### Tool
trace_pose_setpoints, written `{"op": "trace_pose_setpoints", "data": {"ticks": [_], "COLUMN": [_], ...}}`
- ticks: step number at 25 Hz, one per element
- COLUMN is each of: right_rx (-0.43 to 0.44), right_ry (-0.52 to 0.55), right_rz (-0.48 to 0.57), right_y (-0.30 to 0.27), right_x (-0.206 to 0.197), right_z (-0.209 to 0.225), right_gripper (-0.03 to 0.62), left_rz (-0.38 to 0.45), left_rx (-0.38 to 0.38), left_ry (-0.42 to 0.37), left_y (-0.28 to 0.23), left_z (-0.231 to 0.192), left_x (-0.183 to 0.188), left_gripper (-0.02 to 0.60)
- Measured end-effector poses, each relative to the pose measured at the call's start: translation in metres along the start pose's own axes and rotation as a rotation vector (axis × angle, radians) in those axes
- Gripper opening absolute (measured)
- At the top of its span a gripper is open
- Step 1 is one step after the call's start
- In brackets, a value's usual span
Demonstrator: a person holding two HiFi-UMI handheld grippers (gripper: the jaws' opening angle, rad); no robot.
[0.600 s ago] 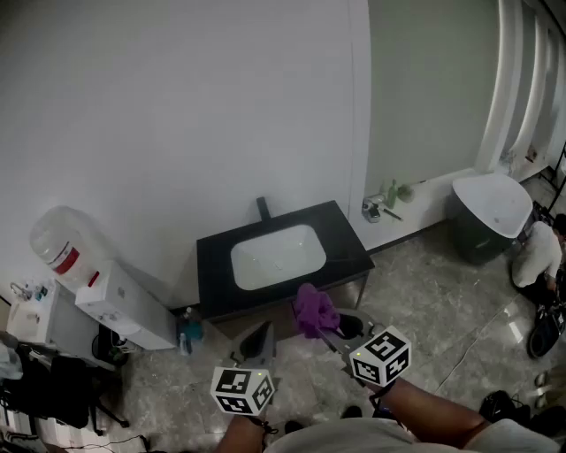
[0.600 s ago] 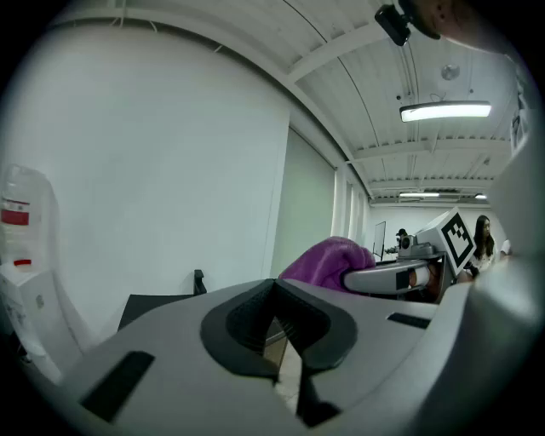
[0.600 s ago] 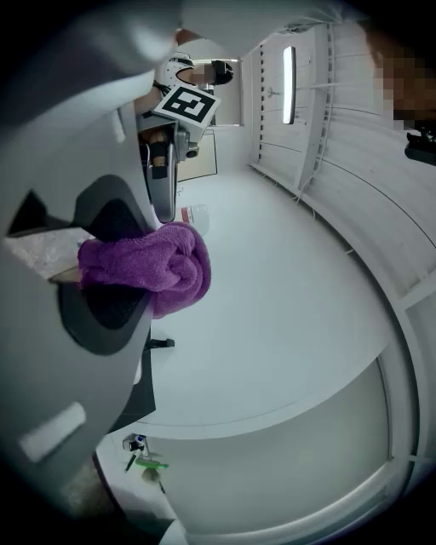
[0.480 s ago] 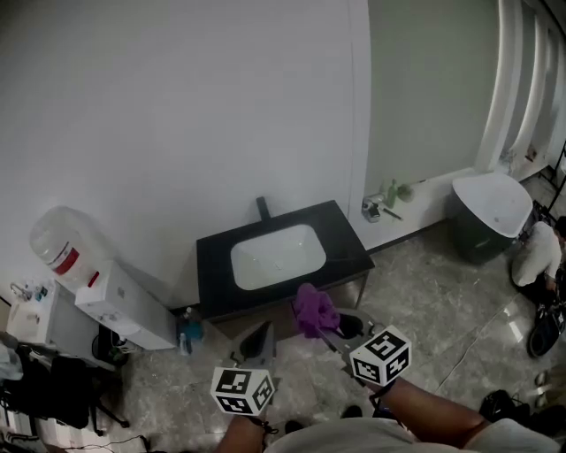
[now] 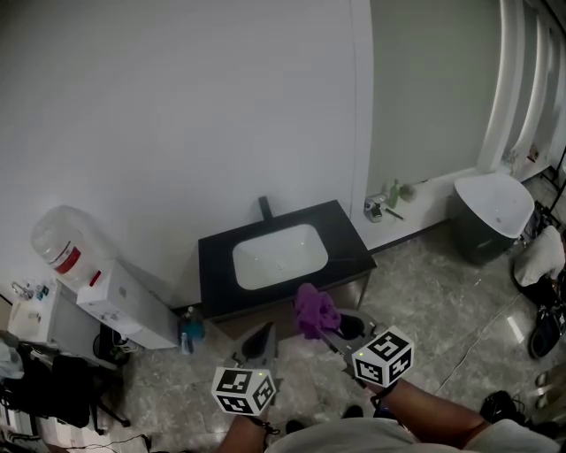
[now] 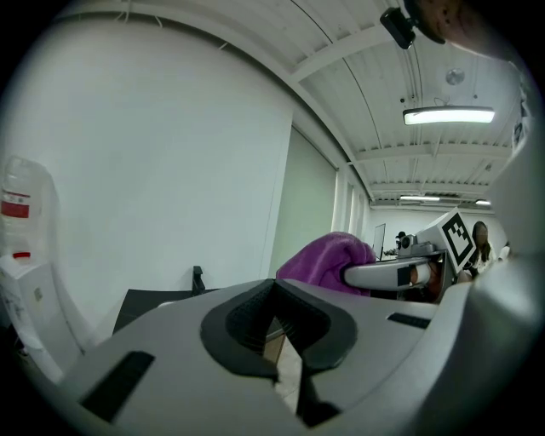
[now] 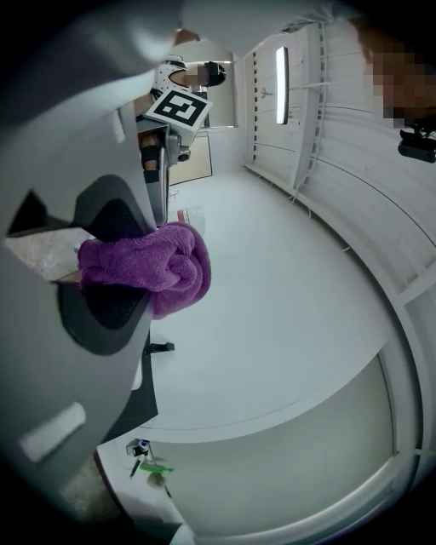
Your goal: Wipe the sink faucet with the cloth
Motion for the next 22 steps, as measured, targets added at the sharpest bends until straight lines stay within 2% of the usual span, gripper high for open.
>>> {"op": "trace_pose_setpoints", "data": {"ticks": [10,17,22], "right_rx": [0.022,0.068,0.089], "right_ry": [-0.007,0.015,0.012], "right_rz": [-0.001,0.004,-0.011], "right_y": [0.002,0.015,0.002], "right_x": [-0.008,-0.009,-0.008], "right_z": [0.013,0.043,0.062], "right_gripper": [0.098,0.1,0.1], "left_rz": [-0.011,-0.008,-0.012], "left_rx": [0.011,0.055,0.073], "left_ry": [0.009,0.02,0.028], "left_y": [-0.013,-0.033,-0.051], "left_z": [0.008,0.025,0.019], "left_x": [-0.006,-0.003,0.001], "left_gripper": [0.006,0.006,0.006]}}
Point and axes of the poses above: the fingertips, and each gripper's own axes: y backward along the fingers, z to its right, x out of its top, the point moved 2 cm from there along y, backward along the fingers, and after that the axes turned 13 degrees about -z, right-handed, at the moved point
